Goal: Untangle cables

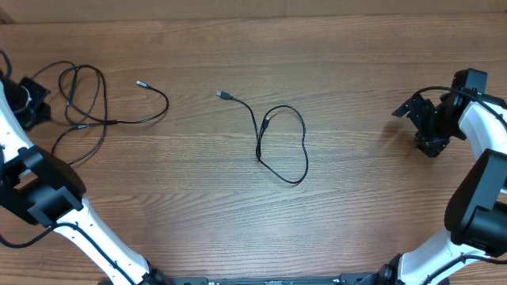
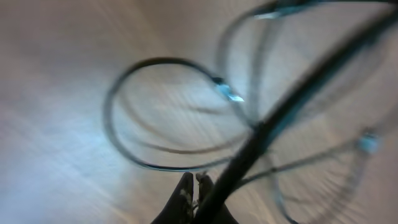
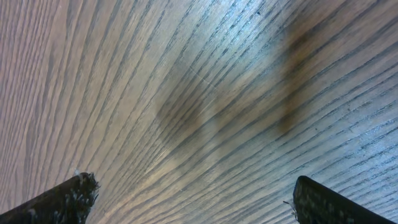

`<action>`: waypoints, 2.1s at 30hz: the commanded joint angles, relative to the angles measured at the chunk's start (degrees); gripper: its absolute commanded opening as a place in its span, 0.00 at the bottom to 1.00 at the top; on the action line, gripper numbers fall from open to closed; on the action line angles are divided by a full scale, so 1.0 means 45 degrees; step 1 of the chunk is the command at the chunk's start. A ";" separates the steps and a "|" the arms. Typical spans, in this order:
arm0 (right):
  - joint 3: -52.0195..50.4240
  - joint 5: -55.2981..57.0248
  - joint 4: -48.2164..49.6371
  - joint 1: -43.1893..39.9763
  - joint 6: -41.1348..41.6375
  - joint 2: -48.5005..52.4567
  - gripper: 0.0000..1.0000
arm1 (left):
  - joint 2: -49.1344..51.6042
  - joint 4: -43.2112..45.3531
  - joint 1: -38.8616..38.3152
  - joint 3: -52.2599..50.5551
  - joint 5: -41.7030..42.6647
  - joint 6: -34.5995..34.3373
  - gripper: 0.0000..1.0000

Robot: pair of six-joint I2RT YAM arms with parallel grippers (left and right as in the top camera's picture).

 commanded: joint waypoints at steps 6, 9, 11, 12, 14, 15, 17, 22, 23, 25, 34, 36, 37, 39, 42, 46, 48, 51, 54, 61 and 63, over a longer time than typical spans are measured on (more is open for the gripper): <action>0.0194 -0.0005 0.0034 -0.0024 -0.0078 -0.0238 1.00 | 0.0024 0.0699 0.0053 -0.3045 -0.3973 -0.1481 0.10; 0.0194 -0.0005 0.0039 -0.0024 -0.0078 -0.0238 1.00 | 0.0024 0.0801 0.0267 -0.3866 -0.5100 -0.2093 0.18; 0.0194 -0.0005 0.0039 -0.0024 -0.0078 -0.0238 1.00 | 0.0024 0.0826 0.0495 -0.4201 -0.5353 -0.2249 0.26; 0.0194 -0.0005 0.0039 -0.0024 -0.0078 -0.0238 1.00 | 0.0024 0.0831 0.0670 -0.4362 -0.5353 -0.2249 0.26; 0.0194 -0.0005 0.0034 -0.0024 -0.0078 -0.0238 1.00 | 0.0024 0.0772 0.1112 -0.4483 -0.5338 -0.2249 0.27; 0.0194 -0.0005 0.0034 -0.0024 -0.0078 -0.0238 1.00 | 0.0024 0.0738 0.1282 -0.4488 -0.5319 -0.2249 0.30; 0.0194 -0.0005 0.0034 -0.0024 -0.0078 -0.0238 1.00 | 0.0024 0.0665 0.1603 -0.4483 -0.5081 -0.2249 0.45; 0.0194 -0.0005 0.0039 -0.0024 -0.0078 -0.0238 1.00 | 0.0024 0.0767 0.2229 -0.4444 -0.2565 -0.1141 0.73; 0.0194 -0.0005 0.0034 -0.0024 -0.0078 -0.0238 1.00 | 0.0024 0.0899 0.2293 -0.4435 -0.1972 -0.0646 0.73; 0.0194 -0.0005 0.0034 -0.0024 -0.0078 -0.0238 1.00 | 0.0019 0.1073 0.2346 -0.4342 -0.0845 0.0000 0.72; 0.0194 -0.0005 0.0039 -0.0024 -0.0078 -0.0238 1.00 | -0.0491 -0.0131 0.2278 -0.0879 0.0316 0.0272 0.55; 0.0194 -0.0005 0.0034 -0.0024 -0.0078 -0.0238 1.00 | -0.0816 -0.0165 0.2259 -0.0131 0.1015 0.0321 0.44; 0.0194 -0.0005 0.0034 -0.0024 -0.0078 -0.0238 1.00 | -0.0937 -0.0131 0.2244 0.0126 0.1554 0.0457 0.30; 0.0194 -0.0005 0.0034 -0.0024 -0.0078 -0.0238 1.00 | -0.1141 -0.0010 0.2181 0.0457 0.3220 0.0899 0.04; 0.0194 -0.0005 0.0034 -0.0024 -0.0078 -0.0238 1.00 | -0.1141 0.0282 0.1933 0.0442 0.5678 0.1768 0.04; 0.0194 -0.0005 0.0039 -0.0024 -0.0078 -0.0238 1.00 | -0.0952 0.0957 0.1122 -0.0019 0.5532 0.2239 0.04; 0.0194 -0.0005 0.0039 -0.0024 -0.0083 -0.0238 1.00 | -0.0908 0.1632 0.0607 -0.0525 0.4945 0.2229 0.04; 0.0194 -0.0005 0.0039 -0.0024 -0.0078 -0.0238 1.00 | -0.0908 0.2691 -0.0049 -0.1292 0.4206 0.2234 0.04; 0.0194 -0.0005 0.0034 -0.0024 -0.0078 -0.0238 1.00 | -0.0908 0.3619 -0.0631 -0.2074 0.3128 0.2234 0.04; 0.0194 -0.0005 0.0034 -0.0024 -0.0078 -0.0238 1.00 | -0.0899 0.5241 -0.1477 -0.3959 0.0223 0.2186 0.04; 0.0194 -0.0005 0.0034 -0.0024 -0.0078 -0.0238 1.00 | -0.0899 0.5566 -0.1511 -0.4473 -0.0243 0.2181 0.04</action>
